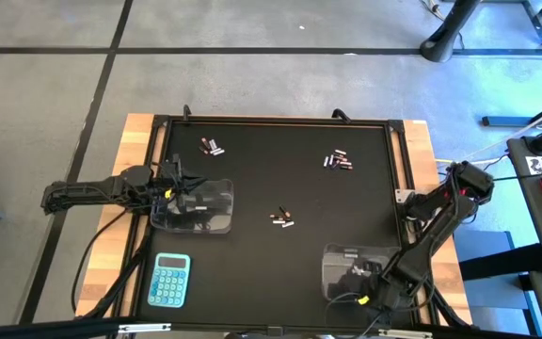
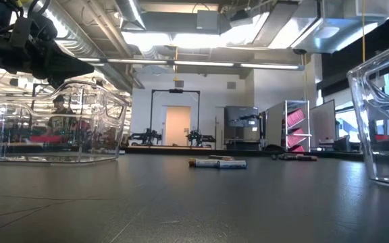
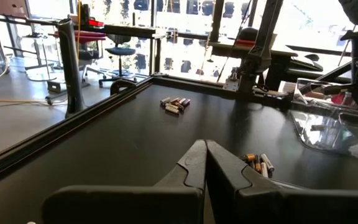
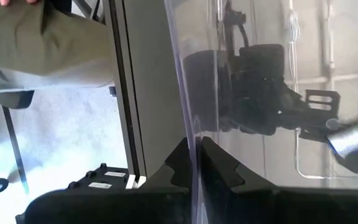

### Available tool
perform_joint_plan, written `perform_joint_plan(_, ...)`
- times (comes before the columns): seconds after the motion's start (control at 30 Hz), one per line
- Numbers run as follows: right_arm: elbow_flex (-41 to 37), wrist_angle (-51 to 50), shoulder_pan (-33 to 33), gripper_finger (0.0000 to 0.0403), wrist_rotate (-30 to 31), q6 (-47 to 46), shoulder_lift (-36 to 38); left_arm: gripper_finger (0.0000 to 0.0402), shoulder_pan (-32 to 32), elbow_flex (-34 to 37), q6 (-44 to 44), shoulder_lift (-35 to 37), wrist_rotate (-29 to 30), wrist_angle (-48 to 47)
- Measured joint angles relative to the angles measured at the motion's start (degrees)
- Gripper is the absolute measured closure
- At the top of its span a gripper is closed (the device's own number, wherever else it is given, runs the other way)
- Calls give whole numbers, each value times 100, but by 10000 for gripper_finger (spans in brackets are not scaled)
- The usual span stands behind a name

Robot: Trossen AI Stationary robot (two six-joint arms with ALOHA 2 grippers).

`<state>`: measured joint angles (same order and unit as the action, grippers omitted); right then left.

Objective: Sort batteries
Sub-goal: Move the right transparent bin to the bottom right of the table, then put the white battery into the right transparent bin

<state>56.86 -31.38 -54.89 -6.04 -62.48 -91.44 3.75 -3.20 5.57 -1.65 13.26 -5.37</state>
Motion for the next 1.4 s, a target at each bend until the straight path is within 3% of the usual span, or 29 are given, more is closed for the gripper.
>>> perform_joint_plan(0.3, -2, 13, 9, 379, -173, 149, -7, 402, 0, 2, 2, 0, 2, 0)
perform_joint_plan(0.53, -22, -5, 18, 277, -357, 263, 55, 402, 0, 0, 1, 1, 2, 0)
perform_joint_plan(0.7, -22, -17, 174, 232, -408, 97, 435, 402, 0, 2, 1, 0, 2, 0)
perform_joint_plan(0.97, -22, -80, 841, 226, -167, 147, 1489, 402, 0, 0, 1, 2, 2, 0)
perform_joint_plan(1.07, -20, -139, 1227, 226, 394, 519, 1865, 402, 0, 0, 2, 2, 2, 0)
perform_joint_plan(1.13, -20, -147, 1526, 226, 1179, 1273, 2050, 402, 0, 2, 2, 0, 2, 0)
perform_joint_plan(1.23, -15, -135, 2019, 226, 3015, 2781, 2182, 402, 0, 2, 0, 1, 2, 0)
perform_joint_plan(1.3, -58, -172, 2506, 226, 4132, 3236, 2184, 402, 0, 2, 1, 2, 2, 0)
perform_joint_plan(1.4, -387, -125, 3664, 226, 4154, 4090, 2186, 402, 0, 0, 2, 0, 2, 0)
